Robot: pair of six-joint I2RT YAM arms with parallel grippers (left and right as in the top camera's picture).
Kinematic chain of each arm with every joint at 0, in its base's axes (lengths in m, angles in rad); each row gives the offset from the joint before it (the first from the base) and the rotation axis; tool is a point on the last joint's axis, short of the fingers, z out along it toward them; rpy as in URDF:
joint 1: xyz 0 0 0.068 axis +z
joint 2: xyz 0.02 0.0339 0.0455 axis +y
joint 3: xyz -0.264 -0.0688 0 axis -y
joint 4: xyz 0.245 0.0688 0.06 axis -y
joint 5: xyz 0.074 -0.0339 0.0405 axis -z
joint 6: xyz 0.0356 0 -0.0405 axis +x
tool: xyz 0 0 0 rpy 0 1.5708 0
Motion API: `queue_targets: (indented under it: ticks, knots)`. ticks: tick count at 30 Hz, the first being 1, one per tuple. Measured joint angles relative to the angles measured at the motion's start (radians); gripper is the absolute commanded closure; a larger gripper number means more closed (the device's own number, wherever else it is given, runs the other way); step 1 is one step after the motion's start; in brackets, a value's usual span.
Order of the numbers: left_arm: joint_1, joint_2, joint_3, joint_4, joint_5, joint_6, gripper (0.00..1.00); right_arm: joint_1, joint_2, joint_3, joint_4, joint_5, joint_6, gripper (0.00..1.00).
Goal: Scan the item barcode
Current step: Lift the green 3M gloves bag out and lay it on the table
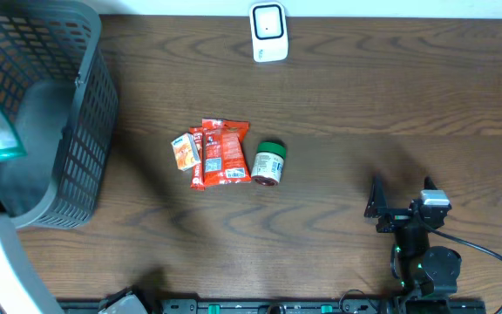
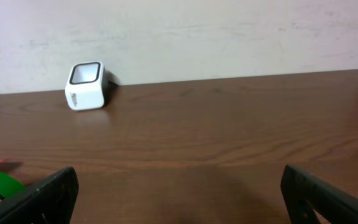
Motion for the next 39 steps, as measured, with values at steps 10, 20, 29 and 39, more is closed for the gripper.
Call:
queue_targets:
  ticks: [10,20,29,39]
  knots:
    - [-0.263,-0.136,0.0,-0.31,0.164,-0.239,0.93,0.0,0.0,0.0,0.0,0.0,0.0,0.01]
    - [-0.691,-0.027,-0.124,-0.435,0.08,-0.356,0.93,0.0,0.0,0.0,0.0,0.0,0.0,0.01]
    - [-0.878,0.371,-0.244,-0.369,0.019,-0.493,0.93,0.0,0.0,0.0,0.0,0.0,0.0,0.01]
    - [-0.884,0.62,-0.244,-0.307,0.013,-0.624,0.84,0.0,0.0,0.0,0.0,0.0,0.0,0.01]
